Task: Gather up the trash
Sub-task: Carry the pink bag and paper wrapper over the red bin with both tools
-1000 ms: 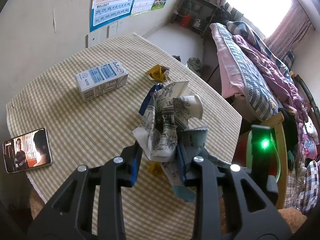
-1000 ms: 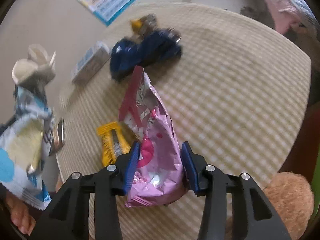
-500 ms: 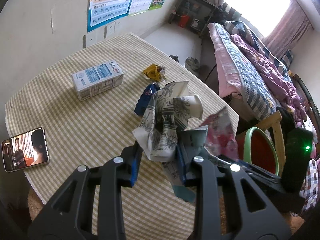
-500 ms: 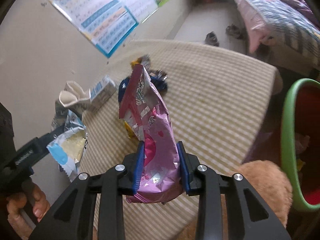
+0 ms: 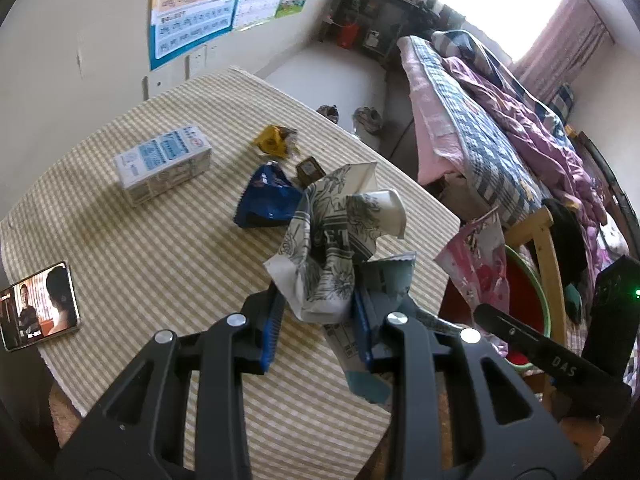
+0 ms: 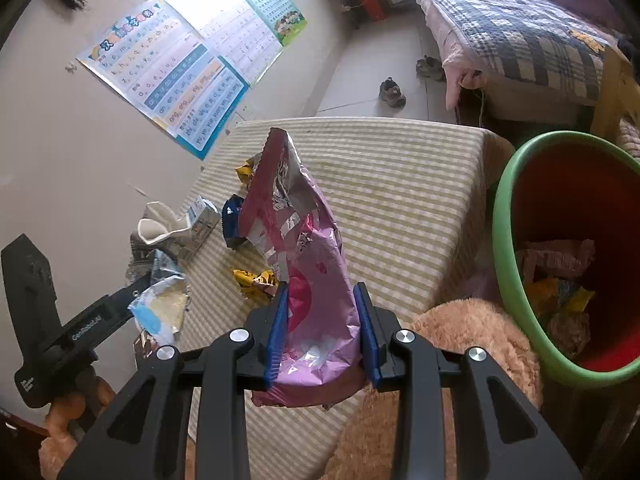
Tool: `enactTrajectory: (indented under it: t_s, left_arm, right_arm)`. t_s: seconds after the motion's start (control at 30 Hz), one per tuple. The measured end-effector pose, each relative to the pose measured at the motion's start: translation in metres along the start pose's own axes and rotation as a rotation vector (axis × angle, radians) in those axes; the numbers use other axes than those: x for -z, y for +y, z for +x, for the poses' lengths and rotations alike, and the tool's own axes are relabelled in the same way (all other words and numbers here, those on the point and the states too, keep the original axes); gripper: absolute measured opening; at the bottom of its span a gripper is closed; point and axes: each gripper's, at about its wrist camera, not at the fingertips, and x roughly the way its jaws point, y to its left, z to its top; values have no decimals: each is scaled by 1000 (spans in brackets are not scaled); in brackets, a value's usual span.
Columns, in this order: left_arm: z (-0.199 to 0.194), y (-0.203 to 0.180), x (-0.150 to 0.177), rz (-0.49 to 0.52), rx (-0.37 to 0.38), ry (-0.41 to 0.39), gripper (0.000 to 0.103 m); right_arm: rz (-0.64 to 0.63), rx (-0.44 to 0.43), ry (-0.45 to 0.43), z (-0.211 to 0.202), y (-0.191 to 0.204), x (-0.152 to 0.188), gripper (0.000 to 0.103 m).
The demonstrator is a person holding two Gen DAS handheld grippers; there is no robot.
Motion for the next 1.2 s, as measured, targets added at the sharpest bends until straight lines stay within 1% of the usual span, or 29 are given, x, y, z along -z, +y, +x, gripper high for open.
enactTrajectory:
  t_s: [0.13, 0.33, 0.57, 0.67, 0.93, 1.2]
  left_arm:
    - [2, -11, 1, 25, 8, 6, 29]
    - [3, -15, 2, 35, 7, 9, 29]
    - [4, -21, 3, 47, 9, 15, 29]
    - [6, -28, 2, 57, 23, 23, 29]
    - [12, -61, 5, 124, 63, 37, 29]
    - [16, -93, 8, 200, 98, 43, 29]
  right_arm:
    - [2, -3, -3, -2, -2, 3, 32]
    - [11, 5, -28, -9, -8, 1, 32]
    - [53, 24, -55, -17, -25, -2, 32]
    - [70, 36, -67, -22, -33, -3, 32]
    - [112, 66, -105, -38, -56, -3, 32]
    - [149, 89, -122, -49, -73, 0, 32]
